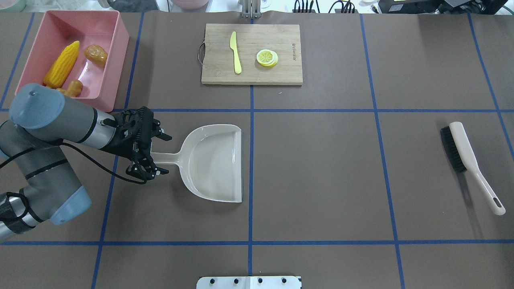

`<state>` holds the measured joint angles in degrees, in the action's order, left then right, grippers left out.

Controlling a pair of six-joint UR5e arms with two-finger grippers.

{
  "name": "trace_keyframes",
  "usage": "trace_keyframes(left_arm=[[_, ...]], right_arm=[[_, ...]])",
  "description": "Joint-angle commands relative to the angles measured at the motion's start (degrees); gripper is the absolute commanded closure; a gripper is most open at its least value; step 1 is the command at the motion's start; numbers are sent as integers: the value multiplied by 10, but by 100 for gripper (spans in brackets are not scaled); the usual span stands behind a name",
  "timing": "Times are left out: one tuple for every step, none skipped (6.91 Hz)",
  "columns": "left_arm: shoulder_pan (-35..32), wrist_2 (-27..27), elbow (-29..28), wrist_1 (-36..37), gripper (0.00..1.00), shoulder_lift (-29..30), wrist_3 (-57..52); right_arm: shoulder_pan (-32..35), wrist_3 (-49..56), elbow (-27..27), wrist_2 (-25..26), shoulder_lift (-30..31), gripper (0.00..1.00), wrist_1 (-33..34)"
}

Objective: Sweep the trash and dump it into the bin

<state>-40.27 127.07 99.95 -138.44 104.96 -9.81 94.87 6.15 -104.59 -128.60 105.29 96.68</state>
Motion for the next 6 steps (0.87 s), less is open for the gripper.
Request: trace_keyframes(left_arm=[[-51, -4, 40, 10, 2, -26, 1], [-76, -60, 39, 19, 2, -26, 1], [-96, -134, 39, 19, 2, -26, 1], [-113, -174, 39, 33, 2, -26, 2], [-118, -173, 40, 81, 2, -31, 8], [-129, -172, 42, 131, 2, -40, 53]], right_arm=[[0, -1, 0, 0, -1, 0, 0], [0, -1, 0, 0, -1, 0, 0], [0, 0, 0, 0, -1, 0, 0], [0, -1, 0, 0, -1, 0, 0], [0, 0, 0, 0, -1, 0, 0], [0, 0, 0, 0, -1, 0, 0]])
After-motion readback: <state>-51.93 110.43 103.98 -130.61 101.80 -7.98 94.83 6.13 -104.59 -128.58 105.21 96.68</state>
